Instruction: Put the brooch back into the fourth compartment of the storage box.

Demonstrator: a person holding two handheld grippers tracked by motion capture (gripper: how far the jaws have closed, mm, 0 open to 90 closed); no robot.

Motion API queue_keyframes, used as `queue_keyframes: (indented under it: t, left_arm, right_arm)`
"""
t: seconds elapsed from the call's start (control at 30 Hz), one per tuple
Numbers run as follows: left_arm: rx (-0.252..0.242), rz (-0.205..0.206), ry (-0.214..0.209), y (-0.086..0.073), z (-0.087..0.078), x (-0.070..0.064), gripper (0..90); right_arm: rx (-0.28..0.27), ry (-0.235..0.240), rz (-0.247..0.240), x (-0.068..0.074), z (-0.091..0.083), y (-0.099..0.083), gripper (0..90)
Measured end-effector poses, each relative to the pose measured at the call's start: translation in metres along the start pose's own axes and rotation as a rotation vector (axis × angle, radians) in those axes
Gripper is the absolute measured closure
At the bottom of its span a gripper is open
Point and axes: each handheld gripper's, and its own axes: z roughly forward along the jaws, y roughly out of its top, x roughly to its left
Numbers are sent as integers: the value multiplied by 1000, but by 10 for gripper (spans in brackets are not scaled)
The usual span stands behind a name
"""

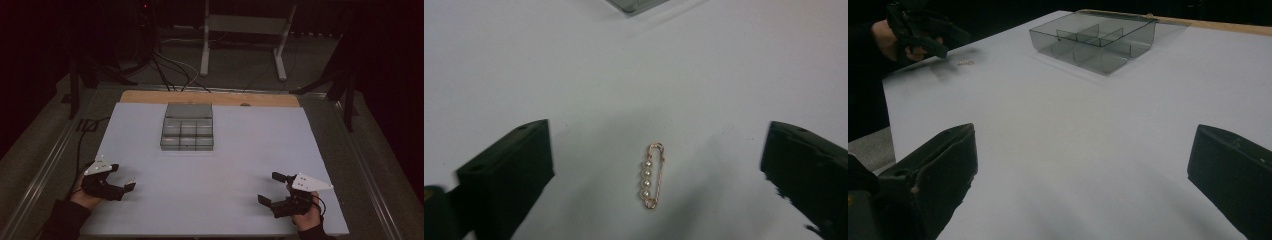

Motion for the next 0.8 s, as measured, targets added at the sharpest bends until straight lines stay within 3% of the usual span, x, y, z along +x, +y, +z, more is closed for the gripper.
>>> queue_keyframes:
  t: [0.13,0.4,0.6,0.8]
  left_arm:
    - [27,4,7,-1,1,0,62]
    - [82,24,6,-3,2,0,197]
    - [94,47,23,-4,4,-2,353]
    - [73,62,7,-5,2,-2,542]
  right_arm:
    - [0,0,-1,0,0,0,0]
    - [0,0,-1,0,0,0,0]
    - [-1,0,-1,0,0,0,0]
    - [-1,0,-2,0,0,0,0]
